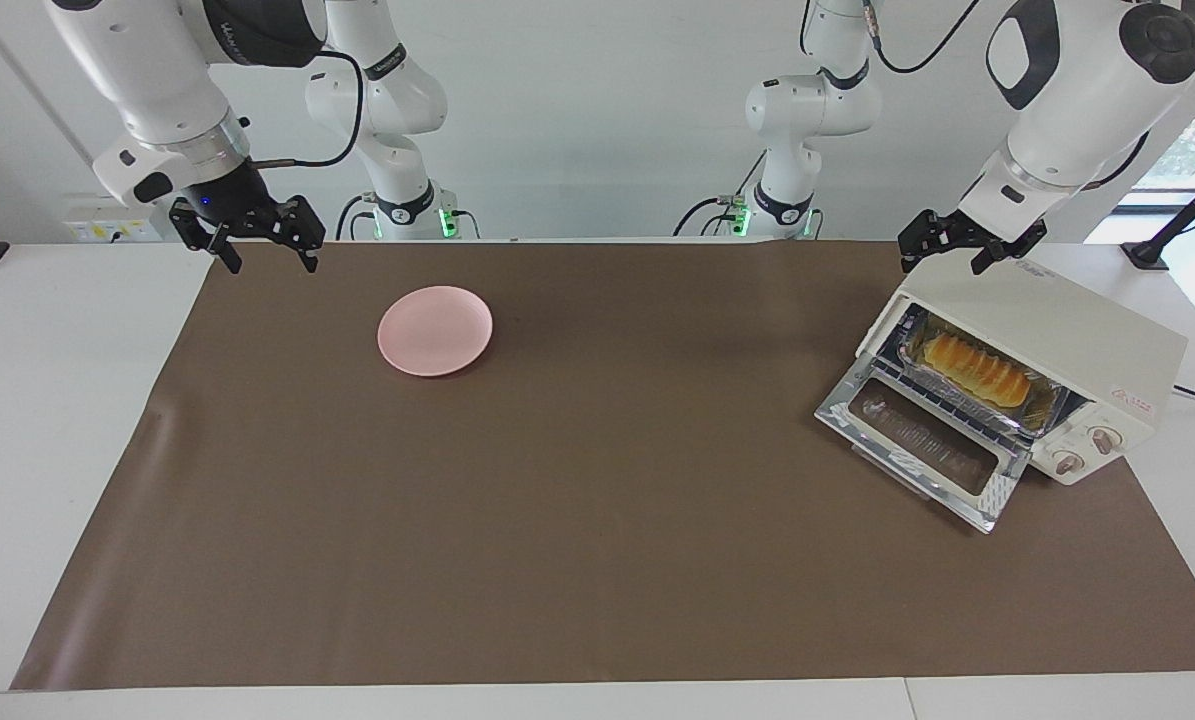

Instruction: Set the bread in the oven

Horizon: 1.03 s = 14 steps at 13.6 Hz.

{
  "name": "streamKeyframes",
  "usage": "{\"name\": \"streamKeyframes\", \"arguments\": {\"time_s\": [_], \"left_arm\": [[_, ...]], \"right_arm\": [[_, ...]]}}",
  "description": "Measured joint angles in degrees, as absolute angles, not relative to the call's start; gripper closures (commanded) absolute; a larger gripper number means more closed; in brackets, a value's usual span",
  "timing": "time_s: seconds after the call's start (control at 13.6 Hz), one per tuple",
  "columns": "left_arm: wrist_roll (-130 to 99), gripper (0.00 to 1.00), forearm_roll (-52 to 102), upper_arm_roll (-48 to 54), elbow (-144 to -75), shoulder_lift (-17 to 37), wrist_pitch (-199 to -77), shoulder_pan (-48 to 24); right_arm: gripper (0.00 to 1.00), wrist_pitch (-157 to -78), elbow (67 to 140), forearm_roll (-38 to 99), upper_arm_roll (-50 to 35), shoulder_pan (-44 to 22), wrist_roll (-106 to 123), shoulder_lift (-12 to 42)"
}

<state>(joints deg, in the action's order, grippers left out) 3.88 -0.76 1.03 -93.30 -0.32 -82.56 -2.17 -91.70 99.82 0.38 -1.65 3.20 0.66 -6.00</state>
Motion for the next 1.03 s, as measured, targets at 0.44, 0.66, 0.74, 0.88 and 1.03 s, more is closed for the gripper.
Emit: {"name": "streamKeyframes", "arguments": {"time_s": [0.44, 0.66, 0.74, 0.88, 1.03], "left_arm": [[4.3, 0.0, -0.8, 1.0, -93.3, -0.3, -82.6, -2.6], [4.4, 0.0, -0.8, 2.0, -93.3, -0.3, -82.7, -3.5], [4.4, 0.0, -0.8, 2.5, -93.3, -0.3, -82.7, -3.7], [4.4, 0.0, -0.8, 2.9, -93.3, -0.3, -82.7, -3.9], [4.4, 0.0, -0.8, 2.9, -93.3, -0.3, -82.8, -4.0]], "right_arm": [[0.0, -91.7, 99.8, 0.4, -1.6, 3.2, 0.7, -6.0], [0.0, -91.7, 99.8, 0.4, -1.6, 3.2, 0.7, -6.0], [0.0, -91.7, 99.8, 0.4, -1.6, 3.2, 0.7, -6.0], [0.0, -91.7, 99.8, 0.4, -1.6, 3.2, 0.7, -6.0], [0.0, -91.7, 99.8, 0.4, -1.6, 3.2, 0.7, -6.0]]}}
